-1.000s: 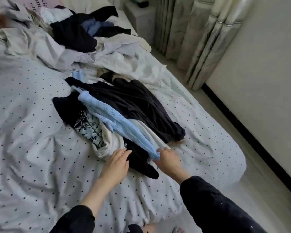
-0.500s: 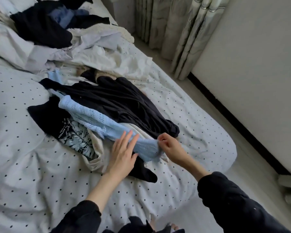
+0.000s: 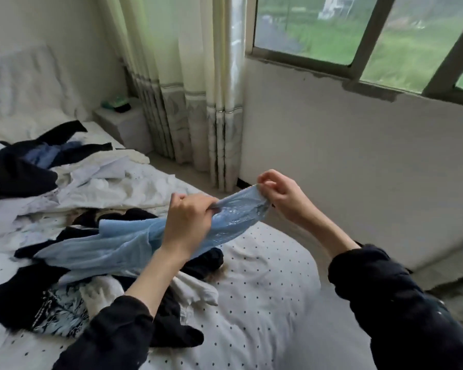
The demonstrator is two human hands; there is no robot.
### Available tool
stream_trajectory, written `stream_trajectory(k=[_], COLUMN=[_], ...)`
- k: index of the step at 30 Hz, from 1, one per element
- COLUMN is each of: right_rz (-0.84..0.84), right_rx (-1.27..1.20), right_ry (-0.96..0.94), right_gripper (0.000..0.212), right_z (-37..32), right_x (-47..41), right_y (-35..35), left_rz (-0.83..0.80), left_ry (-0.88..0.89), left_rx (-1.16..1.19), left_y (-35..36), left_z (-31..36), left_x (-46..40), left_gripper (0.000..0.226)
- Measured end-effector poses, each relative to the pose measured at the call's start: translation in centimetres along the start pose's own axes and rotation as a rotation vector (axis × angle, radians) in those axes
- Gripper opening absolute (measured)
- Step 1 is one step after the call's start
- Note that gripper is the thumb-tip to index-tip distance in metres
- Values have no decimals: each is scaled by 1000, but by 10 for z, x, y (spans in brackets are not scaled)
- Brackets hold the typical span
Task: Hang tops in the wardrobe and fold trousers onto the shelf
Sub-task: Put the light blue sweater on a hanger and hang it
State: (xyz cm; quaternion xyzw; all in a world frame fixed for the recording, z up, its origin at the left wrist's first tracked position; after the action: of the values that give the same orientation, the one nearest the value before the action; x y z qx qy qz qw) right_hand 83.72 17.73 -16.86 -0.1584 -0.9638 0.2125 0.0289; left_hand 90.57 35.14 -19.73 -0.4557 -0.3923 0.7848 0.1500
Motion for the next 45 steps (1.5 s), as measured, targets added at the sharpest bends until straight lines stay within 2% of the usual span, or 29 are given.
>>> stream_trajectory(k=[6,13,18,23,26,30,34,36,42,45], right_rz=[327,603,788,949,982,1005,1198,1267,1565,1623], right_rx=[-28,59,186,252,308,529,736,798,752,711], right_ry=[-35,138,319,530,641,854,963,976,1077,1121], right_gripper=[27,24,21,23,13,17,11,16,17,14], right_z=[-8,38,59,63,58,58,51,44,39,39], right_x=[98,281,417,520,562,598,630,641,693,713], right_y=[-156,-281,-330,-344,-337,-330,-341,-347,-336,-327], left_rz=[-4,-209,-350,-504,-551,-612,-642,-659,-704,-713], left_ry=[255,480,627,719,714,808,989,997,931,977], left_rx=[198,521,763,888,999,1098,1070,1032,981,999], left_y=[19,77,105,114,108,102,105,115,137,139], left_z=[155,343,466,563,604,650,682,689,707,727], left_x=[-54,-33,1,37,45,50,62,68,78,90], left_gripper=[9,12,6,2,3,4,9,18,25,25])
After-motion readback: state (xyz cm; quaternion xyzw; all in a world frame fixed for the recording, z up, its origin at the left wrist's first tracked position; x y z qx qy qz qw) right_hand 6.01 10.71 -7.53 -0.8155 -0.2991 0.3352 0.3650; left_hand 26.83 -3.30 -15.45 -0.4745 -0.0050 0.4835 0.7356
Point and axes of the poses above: each hand's wrist, its own x-axis away from the middle knuckle, its own y-axis out of the palm, z = x × y, the point moved 4 cm from there along -x, towards the middle knuckle, and after that the axes turned 5 degrees about y, right-handed, at the moved point
